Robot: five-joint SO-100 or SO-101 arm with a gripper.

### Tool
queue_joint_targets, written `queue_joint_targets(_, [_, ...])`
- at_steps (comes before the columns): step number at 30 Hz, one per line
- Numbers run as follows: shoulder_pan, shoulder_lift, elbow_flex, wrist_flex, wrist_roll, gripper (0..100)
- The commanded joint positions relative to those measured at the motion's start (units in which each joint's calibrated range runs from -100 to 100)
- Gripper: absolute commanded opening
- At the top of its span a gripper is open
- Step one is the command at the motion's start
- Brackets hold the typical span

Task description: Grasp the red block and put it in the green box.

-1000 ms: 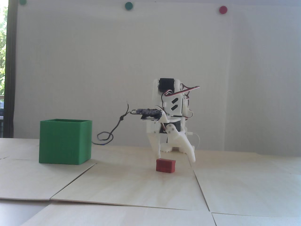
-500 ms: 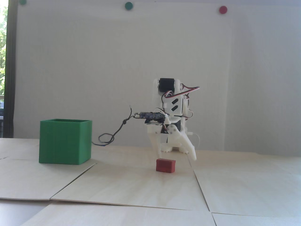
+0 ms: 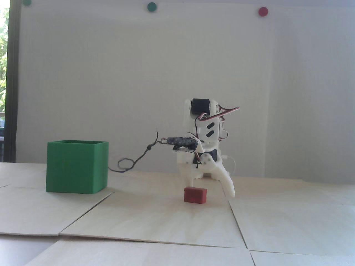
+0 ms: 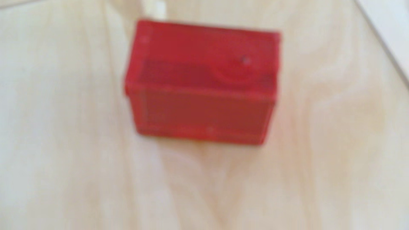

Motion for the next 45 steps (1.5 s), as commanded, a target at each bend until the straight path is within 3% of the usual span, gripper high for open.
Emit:
queue_joint_targets(1, [-0.82,-0.86,-5.74,-1.36,-0.61,39])
queue_joint_targets(16, [0.31,-0.62,-5.83,-4.48,-4.68,39])
queue_joint_targets(38, [1.76,-8.04,-5.20,5.63,-5.30,39])
queue_joint_targets(45, [2.24,-7.81,-5.12,5.21,-5.30,31])
